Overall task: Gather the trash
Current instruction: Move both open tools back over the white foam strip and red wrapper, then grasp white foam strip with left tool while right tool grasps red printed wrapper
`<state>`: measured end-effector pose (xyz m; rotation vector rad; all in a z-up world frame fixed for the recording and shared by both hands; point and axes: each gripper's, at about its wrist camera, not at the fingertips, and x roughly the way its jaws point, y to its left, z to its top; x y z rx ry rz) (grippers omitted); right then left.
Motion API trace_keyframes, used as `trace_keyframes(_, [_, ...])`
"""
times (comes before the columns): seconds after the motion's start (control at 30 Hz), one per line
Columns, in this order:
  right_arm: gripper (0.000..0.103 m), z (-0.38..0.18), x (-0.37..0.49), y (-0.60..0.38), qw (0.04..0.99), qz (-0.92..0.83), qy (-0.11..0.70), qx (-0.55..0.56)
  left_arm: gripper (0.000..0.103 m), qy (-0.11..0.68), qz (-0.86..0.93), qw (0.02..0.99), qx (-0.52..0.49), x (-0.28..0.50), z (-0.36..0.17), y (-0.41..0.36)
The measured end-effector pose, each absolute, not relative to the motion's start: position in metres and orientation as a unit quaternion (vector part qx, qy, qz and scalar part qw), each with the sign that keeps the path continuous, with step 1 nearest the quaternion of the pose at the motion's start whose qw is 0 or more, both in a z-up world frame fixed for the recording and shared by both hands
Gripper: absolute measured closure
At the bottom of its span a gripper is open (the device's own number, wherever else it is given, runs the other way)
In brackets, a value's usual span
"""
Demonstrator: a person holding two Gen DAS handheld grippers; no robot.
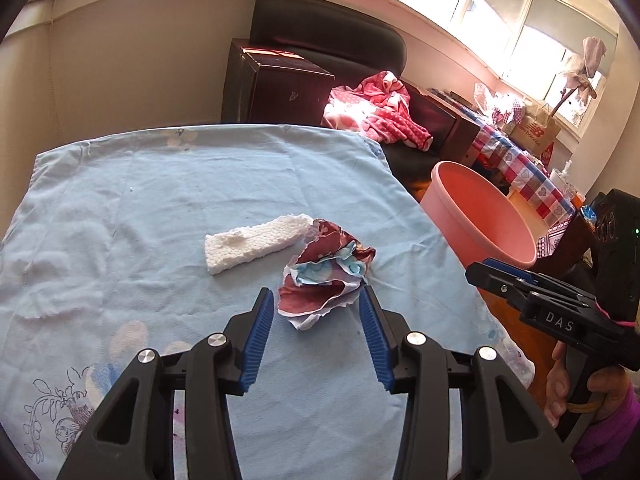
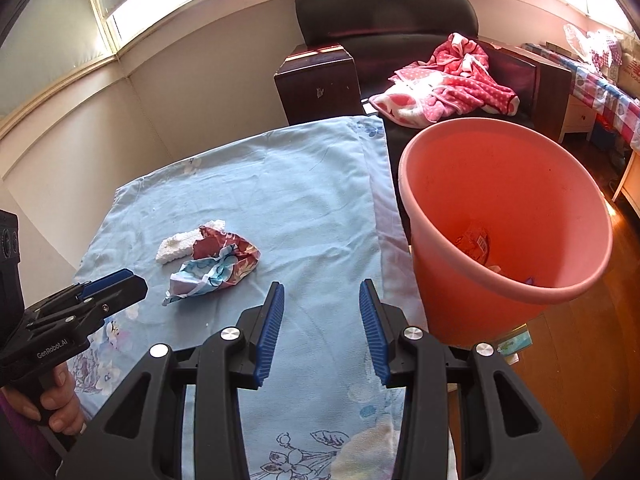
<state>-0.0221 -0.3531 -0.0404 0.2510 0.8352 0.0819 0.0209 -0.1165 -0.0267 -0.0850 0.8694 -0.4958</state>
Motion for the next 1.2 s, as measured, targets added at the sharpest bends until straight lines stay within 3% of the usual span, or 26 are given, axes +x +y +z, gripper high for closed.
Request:
trace_keyframes(0.37, [0.063, -0.047, -0.014, -0.345, 0.897, 0.065, 0.418, 0.126, 0.059, 0.393, -0.220, 0.893, -0.009, 0.054, -0.016, -0.111])
trace_keyframes(0.53, [0.063, -0.050, -0.009, -0.330, 0.890, 0.095, 0.428, 0.128, 0.059, 0.418, -0.229, 0.878, 0.028, 0.081, -0.027, -0.098])
trace_keyframes(0.8, [0.063, -0.050, -0.006, -0.312, 0.881, 0.118, 0.441, 0.124, 0.049, 0.430, -0.278, 0.847, 0.139, 0.098, -0.046, -0.118])
trace_keyframes(1.07, [0.063, -0.049, 0.003, -0.292, 0.858, 0.158, 0.463, 0.157, 0.048, 0.439, -0.295, 0.828, 0.186, 0.113, -0.064, -0.130])
trace_keyframes(1.13, [0.063, -0.049, 0.008, -0.286, 0.854, 0.159, 0.470, 0.157, 0.054, 0.440, -0.295, 0.828, 0.184, 0.114, -0.067, -0.127])
trace_keyframes(1.2, [0.063, -0.049, 0.013, -0.281, 0.851, 0.155, 0.476, 0.157, 0.073, 0.440, -0.294, 0.833, 0.163, 0.115, -0.067, -0.121])
